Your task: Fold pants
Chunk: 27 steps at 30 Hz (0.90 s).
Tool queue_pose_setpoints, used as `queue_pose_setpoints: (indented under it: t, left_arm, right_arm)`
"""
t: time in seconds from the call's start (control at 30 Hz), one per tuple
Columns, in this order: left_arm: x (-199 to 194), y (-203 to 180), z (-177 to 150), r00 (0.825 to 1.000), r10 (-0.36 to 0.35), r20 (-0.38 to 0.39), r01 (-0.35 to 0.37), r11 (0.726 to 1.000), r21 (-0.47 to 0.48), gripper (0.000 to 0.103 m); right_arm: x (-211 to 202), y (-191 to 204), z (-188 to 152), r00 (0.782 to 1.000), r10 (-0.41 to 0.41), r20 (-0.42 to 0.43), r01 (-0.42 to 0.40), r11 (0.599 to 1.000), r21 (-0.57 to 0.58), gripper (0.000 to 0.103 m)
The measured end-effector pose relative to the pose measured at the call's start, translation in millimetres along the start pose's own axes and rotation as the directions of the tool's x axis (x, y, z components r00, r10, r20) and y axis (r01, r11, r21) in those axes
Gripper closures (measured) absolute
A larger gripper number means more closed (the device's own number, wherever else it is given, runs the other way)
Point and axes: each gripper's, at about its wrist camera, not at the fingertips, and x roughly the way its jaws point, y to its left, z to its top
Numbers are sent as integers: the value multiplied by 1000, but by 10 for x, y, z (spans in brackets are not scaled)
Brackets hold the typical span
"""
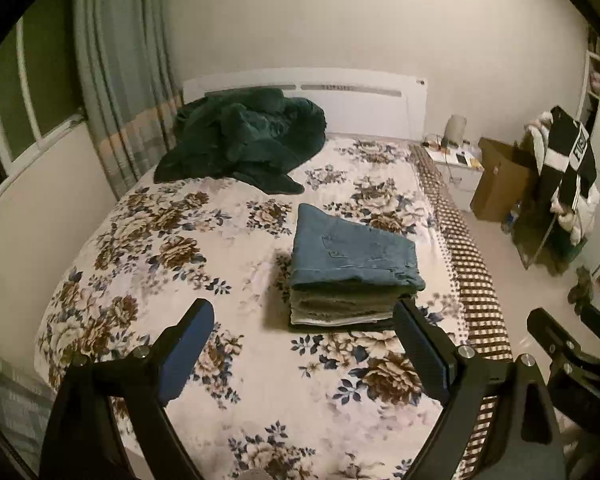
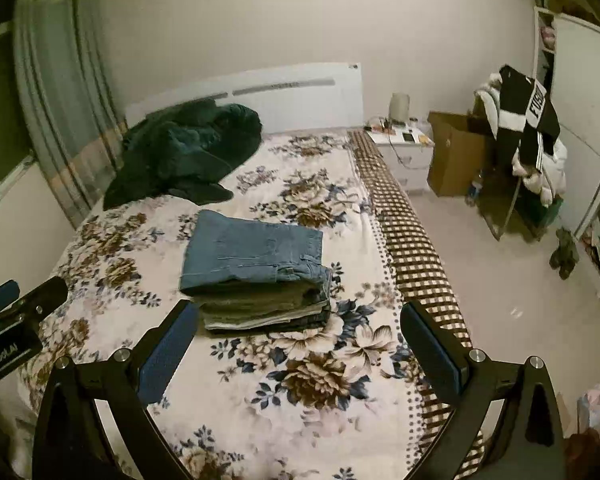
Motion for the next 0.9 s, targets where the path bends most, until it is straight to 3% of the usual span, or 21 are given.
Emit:
queue_pose_setpoints:
  t: [0.23, 0.5, 0.73, 0.8, 0.9]
  left_arm:
    - [-639, 125, -68, 998, 2, 59, 0, 1000, -28, 12]
    - [-1134, 276, -175, 995, 11, 94, -11, 1000, 5, 12]
    - [-1354, 343, -299, 997, -10, 82, 9, 1000, 14, 11]
    - [-1390, 371, -325, 997, -17, 80, 16, 1000, 7, 0]
    - [-1450, 387, -341, 995, -15, 98, 14, 1000, 8, 0]
  right_arm:
    - [-967, 110, -70, 997, 33, 65, -31, 999, -19, 0]
    - [-1831, 353, -116, 991, 60, 122, -55, 997, -45, 0]
    - [-2238, 499, -141, 988, 69, 138, -61, 996, -63, 0]
    - [-2310, 494, -144, 988, 74, 137, -67, 996, -55, 0]
    - [-2333, 453, -136, 988, 70, 137, -64, 997, -48, 0]
